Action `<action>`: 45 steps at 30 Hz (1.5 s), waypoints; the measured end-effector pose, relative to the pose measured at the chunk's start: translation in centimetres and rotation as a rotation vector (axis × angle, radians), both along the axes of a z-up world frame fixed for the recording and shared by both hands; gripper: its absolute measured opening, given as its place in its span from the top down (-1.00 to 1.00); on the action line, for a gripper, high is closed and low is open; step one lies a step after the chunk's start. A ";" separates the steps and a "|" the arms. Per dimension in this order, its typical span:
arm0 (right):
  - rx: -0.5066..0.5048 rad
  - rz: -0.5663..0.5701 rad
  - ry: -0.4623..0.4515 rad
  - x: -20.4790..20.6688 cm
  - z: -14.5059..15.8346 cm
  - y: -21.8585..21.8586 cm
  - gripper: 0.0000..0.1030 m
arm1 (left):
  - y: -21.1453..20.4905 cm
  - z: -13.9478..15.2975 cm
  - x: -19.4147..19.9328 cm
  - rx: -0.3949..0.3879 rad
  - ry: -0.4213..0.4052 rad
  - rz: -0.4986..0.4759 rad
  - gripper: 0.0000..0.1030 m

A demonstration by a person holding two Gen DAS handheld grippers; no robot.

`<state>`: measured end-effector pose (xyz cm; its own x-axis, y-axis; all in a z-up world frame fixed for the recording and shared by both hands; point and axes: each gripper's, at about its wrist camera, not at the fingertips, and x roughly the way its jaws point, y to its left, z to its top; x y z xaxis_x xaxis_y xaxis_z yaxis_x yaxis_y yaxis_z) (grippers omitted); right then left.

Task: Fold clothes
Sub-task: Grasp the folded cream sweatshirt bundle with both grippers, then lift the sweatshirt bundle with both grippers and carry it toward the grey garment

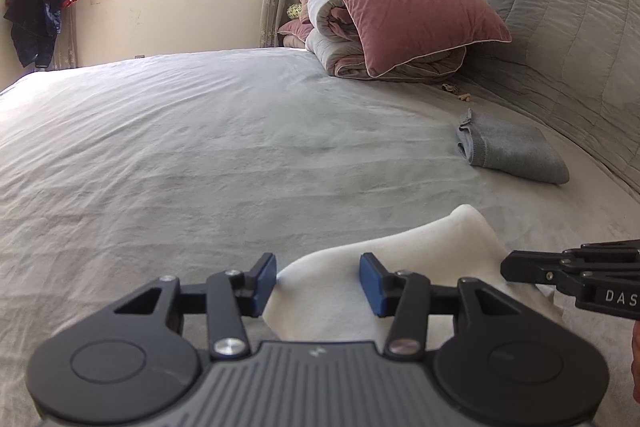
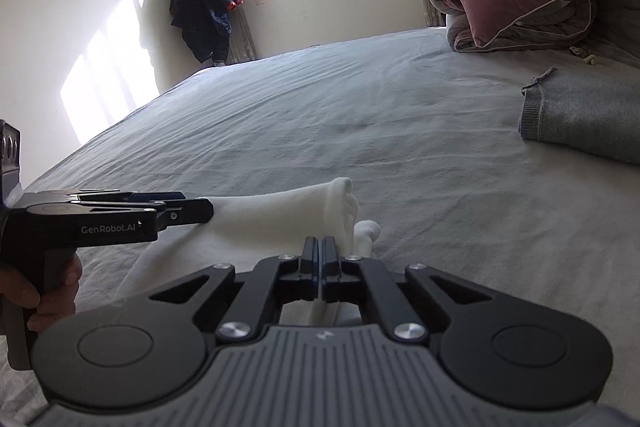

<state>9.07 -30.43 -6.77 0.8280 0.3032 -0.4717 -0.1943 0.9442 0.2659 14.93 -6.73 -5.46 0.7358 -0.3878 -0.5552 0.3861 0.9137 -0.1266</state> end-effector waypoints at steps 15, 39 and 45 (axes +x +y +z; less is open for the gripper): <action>-0.007 -0.046 0.066 -0.2 1.4 0.2 0.11 | 1.7 -0.3 -2.3 -0.089 0.172 0.032 -0.28; 0.102 -0.088 0.184 -0.5 1.8 -2.0 -0.30 | 3.7 1.4 -8.0 -0.009 0.187 -0.106 -0.55; 0.136 -0.095 0.225 -0.2 1.3 -2.2 -0.36 | 3.3 0.9 -5.4 -0.114 0.244 -0.044 -0.55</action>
